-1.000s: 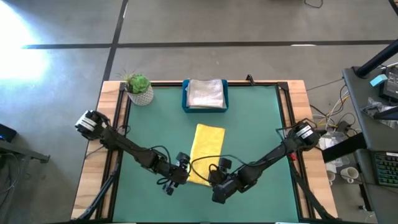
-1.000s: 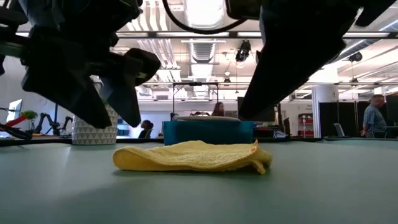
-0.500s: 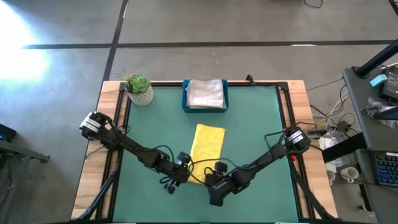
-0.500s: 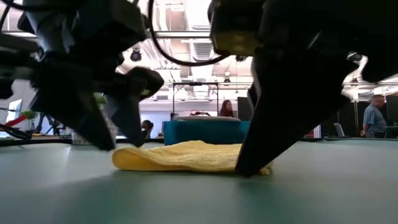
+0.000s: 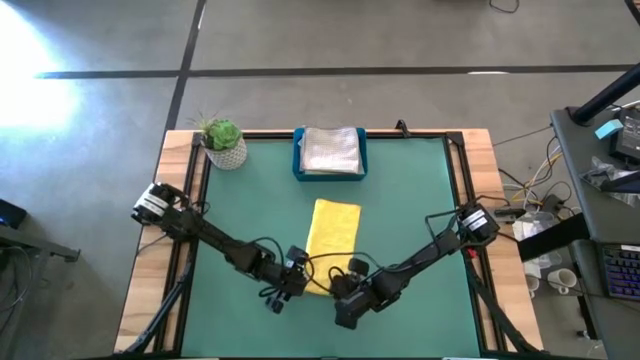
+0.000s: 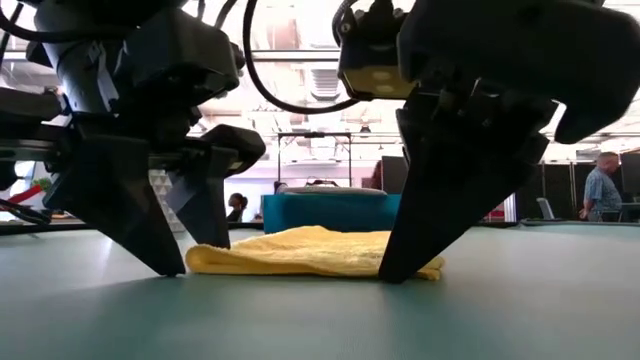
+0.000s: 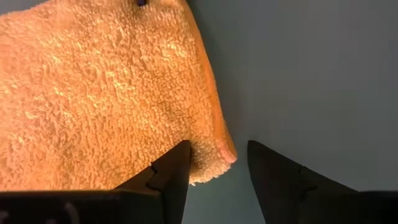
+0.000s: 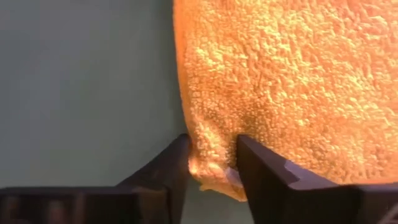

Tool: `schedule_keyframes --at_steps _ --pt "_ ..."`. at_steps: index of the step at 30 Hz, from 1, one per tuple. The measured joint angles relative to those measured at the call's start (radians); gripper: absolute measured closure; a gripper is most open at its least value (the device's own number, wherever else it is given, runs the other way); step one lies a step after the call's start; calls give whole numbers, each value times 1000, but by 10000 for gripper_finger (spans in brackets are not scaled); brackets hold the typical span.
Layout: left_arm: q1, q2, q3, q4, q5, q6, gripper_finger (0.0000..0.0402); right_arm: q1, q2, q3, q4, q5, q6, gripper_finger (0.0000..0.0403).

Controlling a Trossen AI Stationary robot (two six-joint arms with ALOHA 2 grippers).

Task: Fold microfiber towels
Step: Fold the yellow microfiber towel

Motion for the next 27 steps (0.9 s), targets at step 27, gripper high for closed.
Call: schedule_keyframes --at_steps 27 --pt "-52 -235 12 -95 31 -158 400 34 4 296 -270 -60 236 394"
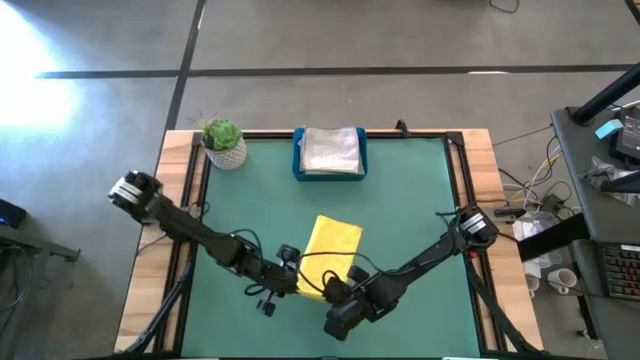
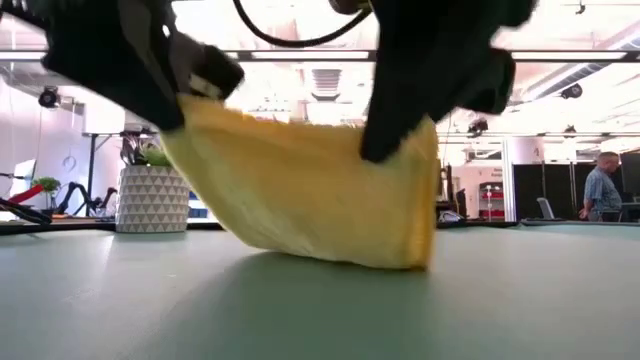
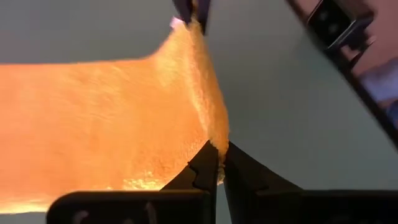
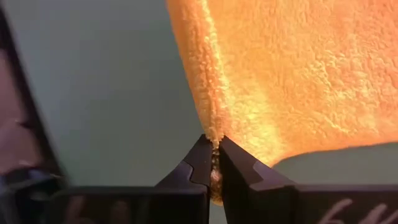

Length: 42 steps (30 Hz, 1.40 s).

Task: Fold microfiber towels
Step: Fold the yellow microfiber towel

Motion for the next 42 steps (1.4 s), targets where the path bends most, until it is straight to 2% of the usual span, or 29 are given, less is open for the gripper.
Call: schedule_keyframes --at_steps 6,10,14,16,19,25,33,42 --pt "-26 -112 0 -89 3 -61 401 5 -1 97 9 -50 69 394" --pt "-30 -122 -1 -113 -5 -79 401 4 1 153 -77 -16 74 394" --pt "0 -104 -5 -111 -120 -71 401 -29 1 168 -230 43 104 394" --pt "39 -95 -7 -112 -160 -71 401 -57 1 161 -290 45 120 394" --pt "104 -87 -17 -120 -166 -76 401 -99 1 125 -292 47 123 394" --pt "208 -43 -25 -109 -128 -77 401 -166 3 59 -301 47 153 394" --pt "267 20 -21 -95 -113 -77 401 -227 5 23 -321 46 136 394" --pt "306 19 -19 -67 -129 -69 402 -237 5 15 -345 48 147 394"
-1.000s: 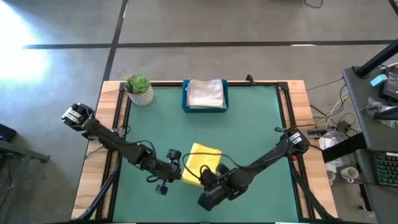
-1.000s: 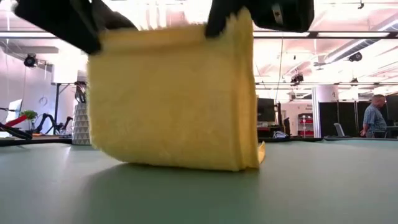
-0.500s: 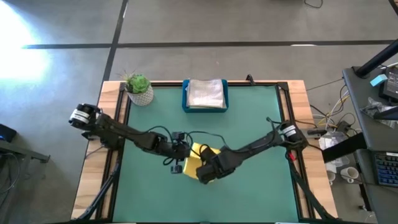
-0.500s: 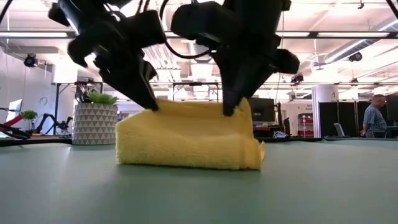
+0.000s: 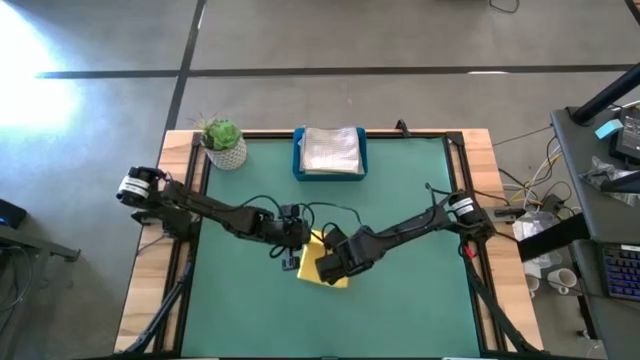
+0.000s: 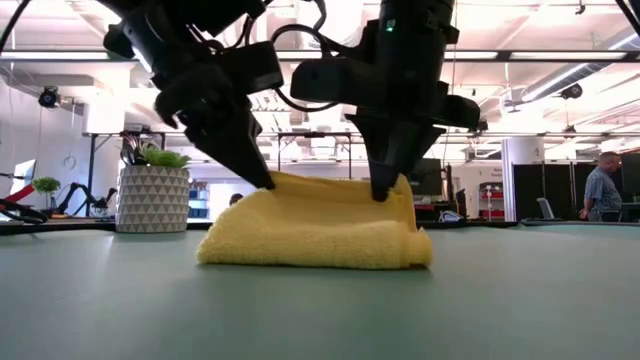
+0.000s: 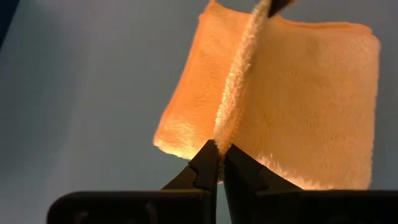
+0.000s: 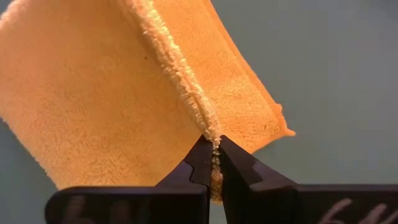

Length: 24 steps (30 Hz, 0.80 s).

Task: Fold microfiber towels
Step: Fold the yellow microfiber towel, then put the folded yellow microfiber towel into the blue bin

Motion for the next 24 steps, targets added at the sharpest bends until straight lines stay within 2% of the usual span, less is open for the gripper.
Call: schedule_keyframes --at_steps 4,9,12,17,24 --pt "15 7 -4 14 -3 10 399 -3 0 0 -10 6 13 394" --pt "17 7 -3 3 -8 71 367 -4 0 -2 -31 13 -1 380" --pt "21 6 3 12 -10 76 343 -8 0 -2 -26 13 -13 358" --pt "28 5 3 11 -10 71 311 -19 0 -2 -24 72 -41 308" --pt "28 -18 4 -12 11 68 297 -39 -11 -2 -94 87 -93 259"
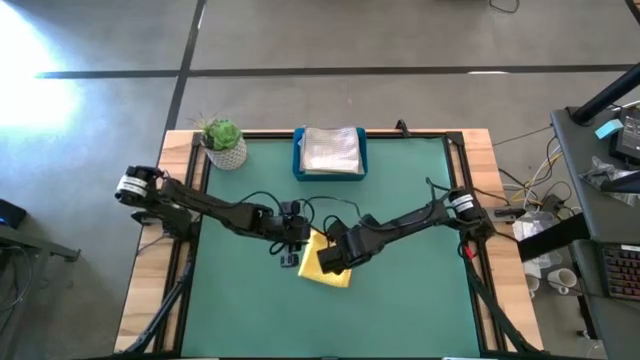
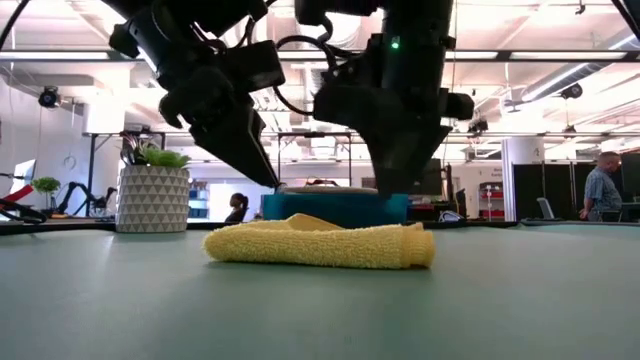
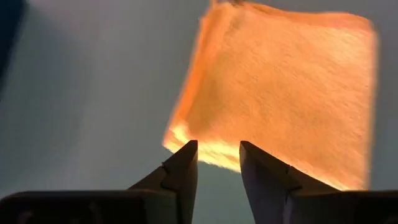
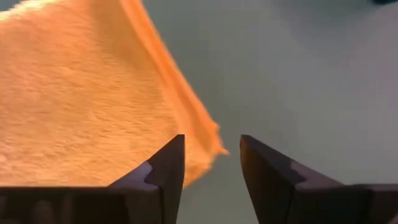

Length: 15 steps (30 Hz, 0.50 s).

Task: Fold microfiber towels
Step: Put the folded yellow microfiber towel into the blue bin

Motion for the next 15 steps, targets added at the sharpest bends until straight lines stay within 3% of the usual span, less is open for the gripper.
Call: schedule_keyframes --at_steps 7,15 --pt "-20 -75 5 -146 211 -50 297 45 -137 0 -130 13 -60 250" --pt "-111 -107 -1 -115 219 32 297 220 -271 -122 -69 35 1 257"
